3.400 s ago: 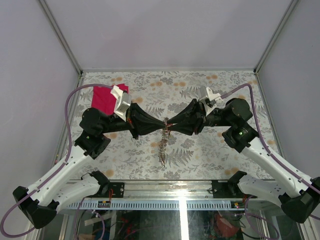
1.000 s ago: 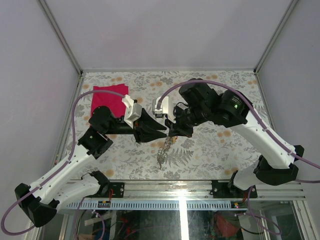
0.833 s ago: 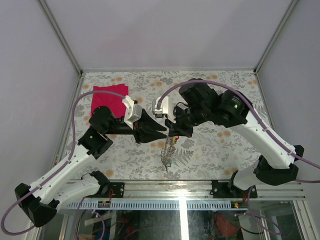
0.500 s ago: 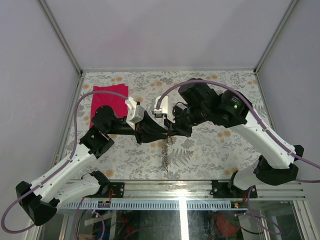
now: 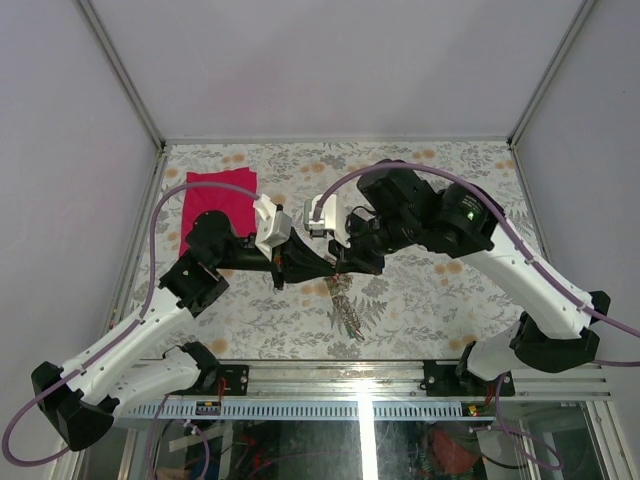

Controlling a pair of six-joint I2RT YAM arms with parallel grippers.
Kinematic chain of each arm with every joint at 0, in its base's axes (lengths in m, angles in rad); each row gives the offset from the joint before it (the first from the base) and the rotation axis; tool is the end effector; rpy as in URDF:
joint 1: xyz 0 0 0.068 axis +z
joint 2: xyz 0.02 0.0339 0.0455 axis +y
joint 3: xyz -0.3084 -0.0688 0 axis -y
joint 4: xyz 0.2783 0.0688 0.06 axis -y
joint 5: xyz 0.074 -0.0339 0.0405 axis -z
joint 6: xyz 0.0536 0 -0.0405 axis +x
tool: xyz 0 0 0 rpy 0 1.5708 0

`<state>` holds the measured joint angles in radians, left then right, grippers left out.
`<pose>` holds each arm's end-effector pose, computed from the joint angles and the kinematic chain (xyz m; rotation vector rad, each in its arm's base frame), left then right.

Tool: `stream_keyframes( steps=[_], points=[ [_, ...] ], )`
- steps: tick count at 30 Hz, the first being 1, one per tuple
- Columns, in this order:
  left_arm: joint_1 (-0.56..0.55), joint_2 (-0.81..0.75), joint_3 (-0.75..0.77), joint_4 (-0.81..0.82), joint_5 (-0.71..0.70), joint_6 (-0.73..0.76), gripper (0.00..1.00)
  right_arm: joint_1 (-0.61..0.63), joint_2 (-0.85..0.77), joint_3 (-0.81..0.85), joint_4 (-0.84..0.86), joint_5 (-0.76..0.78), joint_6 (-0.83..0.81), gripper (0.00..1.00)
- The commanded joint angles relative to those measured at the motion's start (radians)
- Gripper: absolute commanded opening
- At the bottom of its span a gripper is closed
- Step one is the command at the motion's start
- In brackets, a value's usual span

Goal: Put the keys on the keyring

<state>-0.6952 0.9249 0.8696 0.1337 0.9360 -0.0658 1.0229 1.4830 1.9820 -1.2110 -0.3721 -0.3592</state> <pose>0.1421 -0.1747 0.4126 1.2180 1.1479 -1.2791 0.1409 0.2683 0.5256 -1.6431 1.6708 0.7638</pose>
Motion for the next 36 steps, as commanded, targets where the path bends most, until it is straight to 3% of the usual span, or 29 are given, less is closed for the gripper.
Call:
stream_keyframes(
  steps=[1,8,12,15,24,30,36],
  points=[
    [-0.006,-0.002,0.04,0.008,-0.024,-0.009,0.0,0.013,-0.098,-0.027,0.127,0.018,0.019,0.17],
    [-0.006,-0.024,0.022,0.08,-0.044,-0.067,0.0,0.013,-0.295,-0.266,0.433,0.156,0.126,0.39],
    [-0.006,-0.032,0.009,0.117,-0.06,-0.096,0.0,0.014,-0.445,-0.461,0.667,0.236,0.248,0.42],
    [-0.006,-0.033,-0.002,0.123,-0.089,-0.1,0.0,0.014,-0.5,-0.548,0.75,0.287,0.321,0.38],
    [-0.004,-0.049,-0.023,0.096,-0.182,-0.097,0.0,0.014,-0.561,-0.687,0.709,0.519,0.412,0.41],
    [-0.002,-0.07,-0.032,0.05,-0.239,-0.074,0.0,0.013,-0.63,-0.783,0.659,0.668,0.581,0.45],
    [-0.002,-0.067,-0.044,0.074,-0.174,-0.072,0.0,0.014,-0.699,-0.874,0.695,0.57,0.627,0.49]
  ],
)
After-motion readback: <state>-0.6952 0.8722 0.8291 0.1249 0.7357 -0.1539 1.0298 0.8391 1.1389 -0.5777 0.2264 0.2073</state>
